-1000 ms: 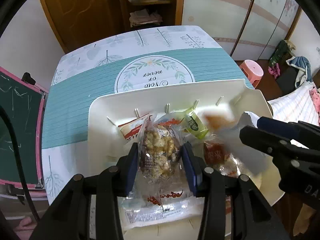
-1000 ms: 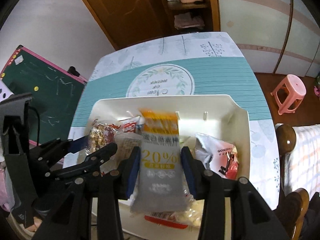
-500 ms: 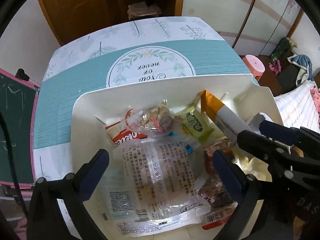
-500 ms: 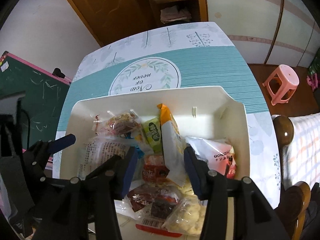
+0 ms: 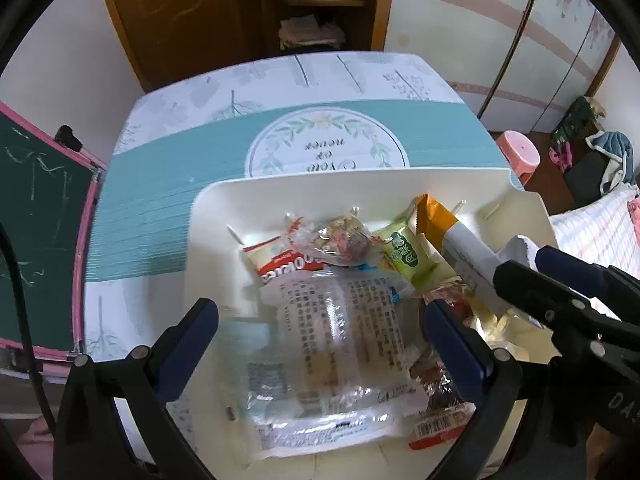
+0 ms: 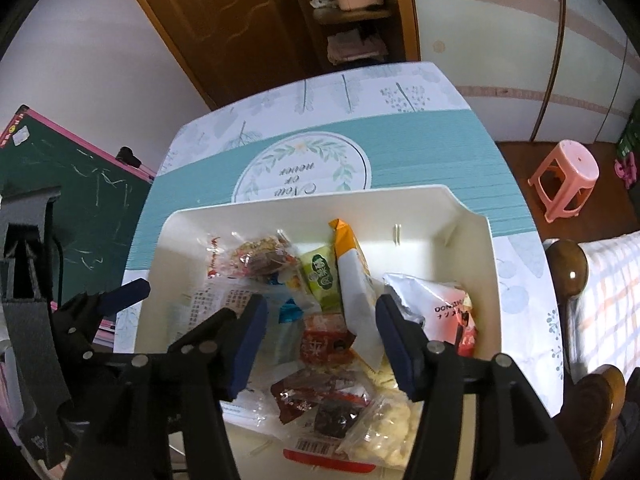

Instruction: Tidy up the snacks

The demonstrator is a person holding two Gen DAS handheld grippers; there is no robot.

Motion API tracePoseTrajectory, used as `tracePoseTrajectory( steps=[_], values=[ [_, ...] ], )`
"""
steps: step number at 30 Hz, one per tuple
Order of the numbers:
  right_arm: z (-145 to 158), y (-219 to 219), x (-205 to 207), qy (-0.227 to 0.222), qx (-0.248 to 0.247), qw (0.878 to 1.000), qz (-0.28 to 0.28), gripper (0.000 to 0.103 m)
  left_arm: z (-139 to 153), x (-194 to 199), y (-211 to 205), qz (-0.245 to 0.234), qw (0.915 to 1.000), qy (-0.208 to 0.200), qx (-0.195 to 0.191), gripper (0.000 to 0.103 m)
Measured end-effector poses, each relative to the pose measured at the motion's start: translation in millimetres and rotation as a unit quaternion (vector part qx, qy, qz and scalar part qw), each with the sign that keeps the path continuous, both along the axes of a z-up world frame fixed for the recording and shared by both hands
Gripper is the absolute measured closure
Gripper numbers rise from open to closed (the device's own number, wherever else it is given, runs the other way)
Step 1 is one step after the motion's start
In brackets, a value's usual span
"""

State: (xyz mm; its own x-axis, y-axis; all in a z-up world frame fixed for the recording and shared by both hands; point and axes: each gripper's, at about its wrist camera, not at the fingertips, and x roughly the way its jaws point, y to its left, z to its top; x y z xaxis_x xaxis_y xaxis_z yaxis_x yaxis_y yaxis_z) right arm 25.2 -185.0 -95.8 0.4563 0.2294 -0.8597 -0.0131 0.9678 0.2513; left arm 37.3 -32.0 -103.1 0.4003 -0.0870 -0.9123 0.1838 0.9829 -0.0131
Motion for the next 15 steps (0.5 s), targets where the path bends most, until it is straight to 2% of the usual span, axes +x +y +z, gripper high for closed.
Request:
tracePoseTrajectory(
  steps=[4,8,15],
  values=[
    [14,1,-10,-0.023,-0.003,1.000,-0.005,0.044,21,-13,10,0.007,0.9997,-0.022,0.004,0.000],
    [32,2,-21,-0.048,0.000,0.999,-0.008,0.033,43,-25,19,0.011,0.9989,-0.046,0.004,0.000],
    [72,12,-43,-0.110,-0.012,0.994,0.007,0.030,89,-49,33,0.017,0.9938,-0.109,0.010,0.000]
  ],
)
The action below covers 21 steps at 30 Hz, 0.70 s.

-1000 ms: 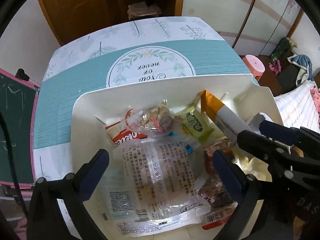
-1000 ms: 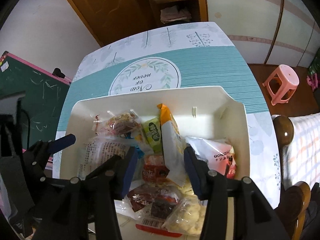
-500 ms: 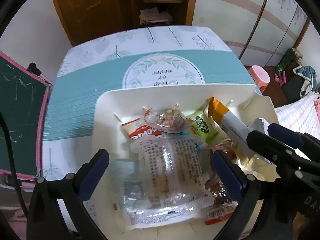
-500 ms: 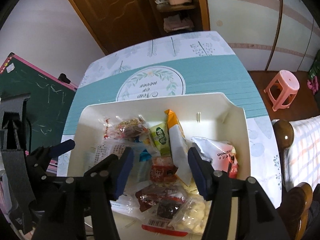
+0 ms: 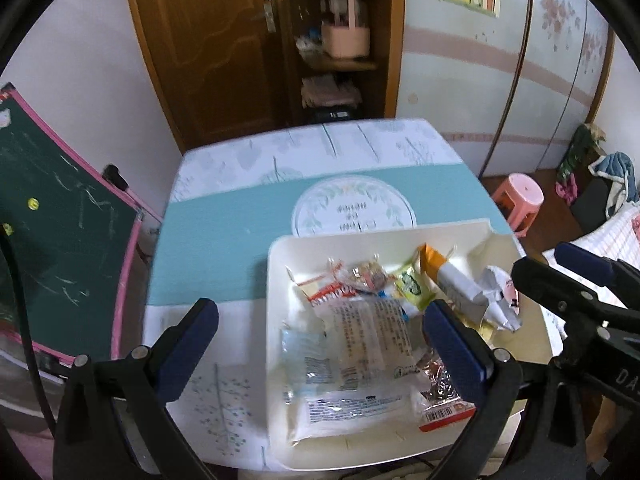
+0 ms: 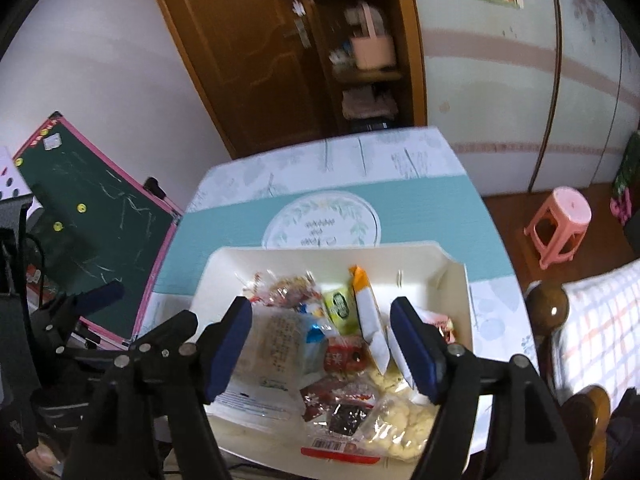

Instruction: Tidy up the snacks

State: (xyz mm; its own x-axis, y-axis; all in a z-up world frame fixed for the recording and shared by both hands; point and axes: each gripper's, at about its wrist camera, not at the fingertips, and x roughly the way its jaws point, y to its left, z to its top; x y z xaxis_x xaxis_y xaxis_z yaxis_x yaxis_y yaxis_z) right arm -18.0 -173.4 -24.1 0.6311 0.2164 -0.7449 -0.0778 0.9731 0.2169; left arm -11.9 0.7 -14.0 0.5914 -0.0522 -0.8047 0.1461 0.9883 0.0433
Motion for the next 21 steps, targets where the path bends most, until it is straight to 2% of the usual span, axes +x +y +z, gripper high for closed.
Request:
tracePoseTrajectory(
  steps=[6,9,21],
  values=[
    [31,13,-20,-0.058,-0.023,0.998,0.017,0.025,37,-16,10,0.021,0.9977,-0.065,0.006,0.000],
    [40,18,-27,-0.081,-0.034,0.996,0.018,0.023,45,-21,12,0.031,0.9959,-0.085,0.012,0.000],
    [36,21,-32,-0.091,-0.024,0.996,0.008,0.023,41,-35,25,0.056,0.9951,-0.081,-0.012,0.000]
  ],
)
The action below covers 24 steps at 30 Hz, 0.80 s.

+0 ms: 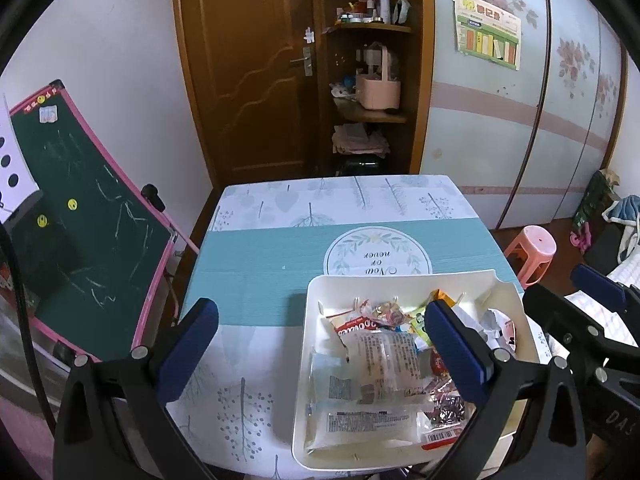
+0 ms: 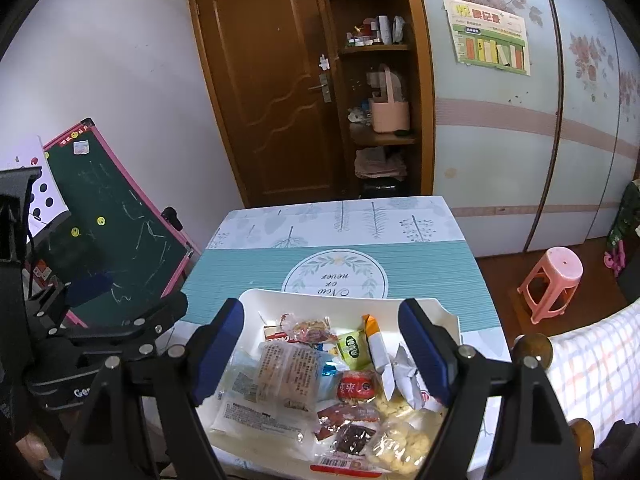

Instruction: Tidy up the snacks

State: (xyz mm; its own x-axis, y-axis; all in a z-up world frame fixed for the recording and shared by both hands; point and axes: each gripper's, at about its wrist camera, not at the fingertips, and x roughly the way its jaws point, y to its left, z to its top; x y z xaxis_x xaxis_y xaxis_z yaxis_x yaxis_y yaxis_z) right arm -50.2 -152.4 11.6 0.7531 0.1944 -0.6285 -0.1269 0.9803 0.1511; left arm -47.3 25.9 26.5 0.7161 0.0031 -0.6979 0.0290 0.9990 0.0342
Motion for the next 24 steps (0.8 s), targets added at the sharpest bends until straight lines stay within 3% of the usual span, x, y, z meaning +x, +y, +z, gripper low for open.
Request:
tracePoseTrajectory(
  steps=[24],
  values=[
    [-14,6,6,0.029,0.006,1.000,0.003,0.023,-17,-2,10,0.006,0.9996,0.024,-0.015,0.001]
  ],
)
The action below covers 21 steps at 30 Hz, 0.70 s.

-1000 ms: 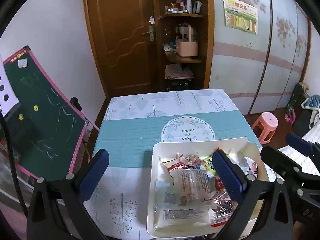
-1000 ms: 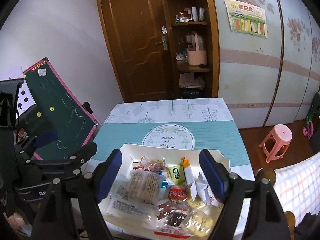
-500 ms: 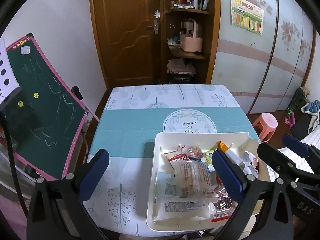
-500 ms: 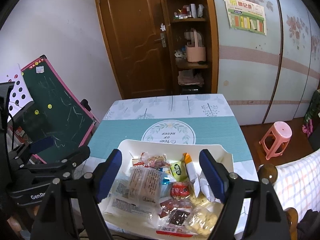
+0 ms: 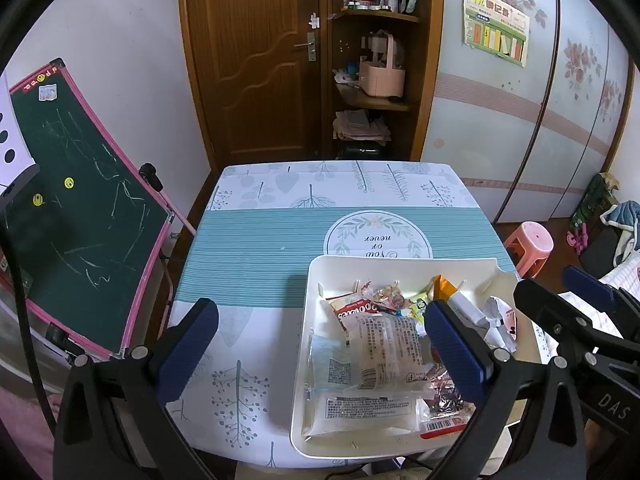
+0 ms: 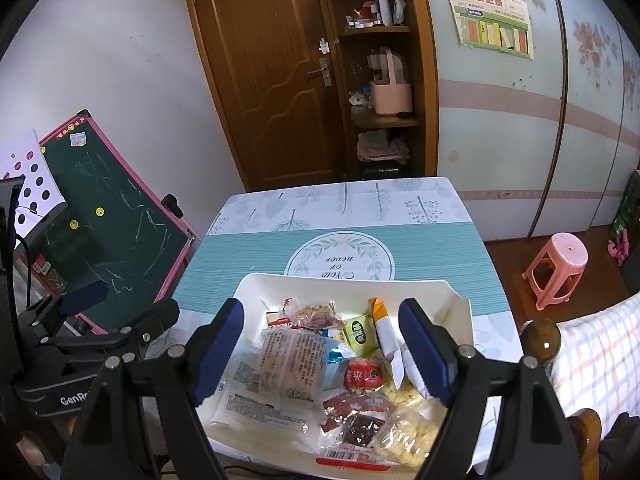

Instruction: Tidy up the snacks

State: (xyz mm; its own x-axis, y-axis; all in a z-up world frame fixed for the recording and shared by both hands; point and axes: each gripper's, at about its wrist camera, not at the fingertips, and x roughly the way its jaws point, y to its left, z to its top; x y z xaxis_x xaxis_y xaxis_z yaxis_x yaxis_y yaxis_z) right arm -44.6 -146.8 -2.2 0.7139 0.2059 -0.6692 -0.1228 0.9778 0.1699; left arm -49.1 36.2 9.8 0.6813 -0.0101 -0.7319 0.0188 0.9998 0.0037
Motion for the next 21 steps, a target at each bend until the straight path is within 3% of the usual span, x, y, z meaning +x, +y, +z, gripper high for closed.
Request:
tracePoseTrajectory(
  steps=[21],
  values=[
    [-2.3,3.7,1.7,0.005,0.002,1.000,0.001,0.023,-1.9,0.2,0.4,0.001,1.0000,-0.001,0.002,0.001]
  ],
)
